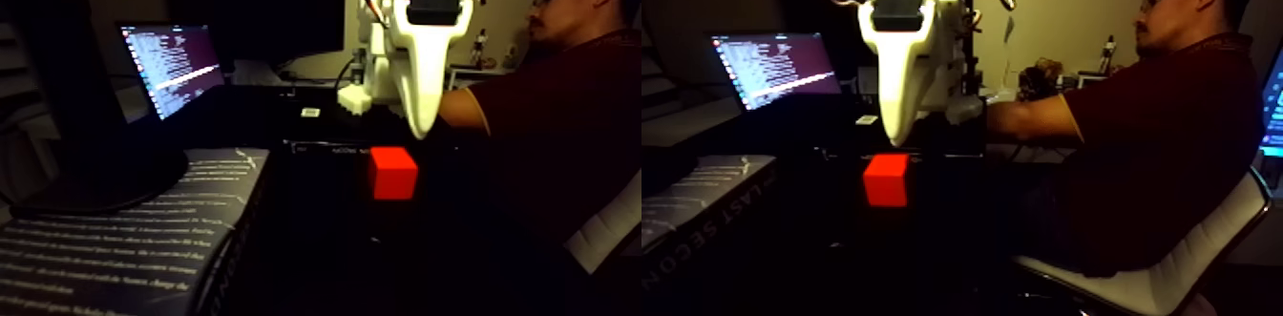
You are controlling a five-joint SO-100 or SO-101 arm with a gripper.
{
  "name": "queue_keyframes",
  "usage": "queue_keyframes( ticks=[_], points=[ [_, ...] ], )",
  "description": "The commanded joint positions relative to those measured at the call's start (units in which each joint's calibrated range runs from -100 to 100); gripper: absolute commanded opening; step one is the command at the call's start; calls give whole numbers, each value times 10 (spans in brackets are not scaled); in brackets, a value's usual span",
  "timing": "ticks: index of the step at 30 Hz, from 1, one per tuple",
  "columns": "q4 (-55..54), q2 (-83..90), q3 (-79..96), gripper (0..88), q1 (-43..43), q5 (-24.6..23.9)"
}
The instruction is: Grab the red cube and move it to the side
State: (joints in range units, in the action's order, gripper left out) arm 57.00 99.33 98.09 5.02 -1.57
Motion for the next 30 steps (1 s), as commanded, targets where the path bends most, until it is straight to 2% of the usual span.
queue_keyframes(
  ticks=[1,30],
  points=[
    [1,-1,-5,7,2,0],
    [1,-1,-5,7,-1,-1]
  ],
)
